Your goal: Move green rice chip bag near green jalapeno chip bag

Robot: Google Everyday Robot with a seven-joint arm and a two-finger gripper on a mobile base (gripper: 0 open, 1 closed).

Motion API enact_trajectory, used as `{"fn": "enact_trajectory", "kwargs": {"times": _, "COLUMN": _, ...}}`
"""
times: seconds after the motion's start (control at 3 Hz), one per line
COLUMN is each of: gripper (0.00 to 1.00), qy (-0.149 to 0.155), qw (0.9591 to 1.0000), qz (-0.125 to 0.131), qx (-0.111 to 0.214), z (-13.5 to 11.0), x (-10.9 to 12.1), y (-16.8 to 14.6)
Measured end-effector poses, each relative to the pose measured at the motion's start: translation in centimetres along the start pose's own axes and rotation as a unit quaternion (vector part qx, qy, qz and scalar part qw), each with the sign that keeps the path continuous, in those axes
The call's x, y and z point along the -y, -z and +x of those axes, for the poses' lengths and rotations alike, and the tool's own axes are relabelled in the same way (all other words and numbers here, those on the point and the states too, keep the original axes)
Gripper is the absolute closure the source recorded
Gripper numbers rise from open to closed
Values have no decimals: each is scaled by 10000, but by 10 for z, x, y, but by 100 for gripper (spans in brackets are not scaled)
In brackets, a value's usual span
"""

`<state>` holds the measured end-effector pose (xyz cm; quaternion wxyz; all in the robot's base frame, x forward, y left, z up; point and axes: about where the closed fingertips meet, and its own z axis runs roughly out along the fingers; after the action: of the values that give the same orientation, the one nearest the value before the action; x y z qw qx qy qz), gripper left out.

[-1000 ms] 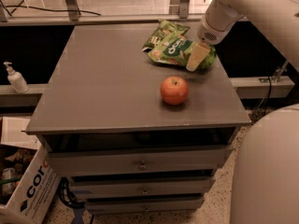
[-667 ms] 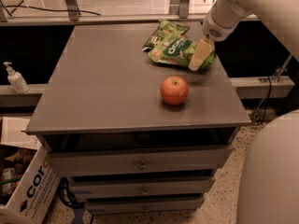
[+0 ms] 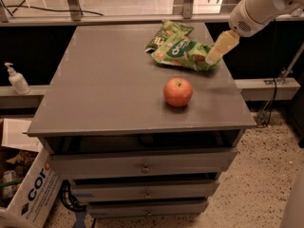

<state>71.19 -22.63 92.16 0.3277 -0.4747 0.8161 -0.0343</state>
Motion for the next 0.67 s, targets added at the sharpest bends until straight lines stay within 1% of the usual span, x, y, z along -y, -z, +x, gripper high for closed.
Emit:
{"fn": "enact_trajectory", "kwargs": {"times": 0.33, "gripper": 0, "qy": 1, "qw": 10000, "qz": -1, "qx": 0, "z": 0, "x": 0, "y": 0}}
{"fn": "enact_trajectory", "kwargs": {"times": 0.67, "gripper": 0, "qy": 223, "qw": 9991, "qz": -334, "qx": 126, "z": -4, "x": -13, "y": -12}}
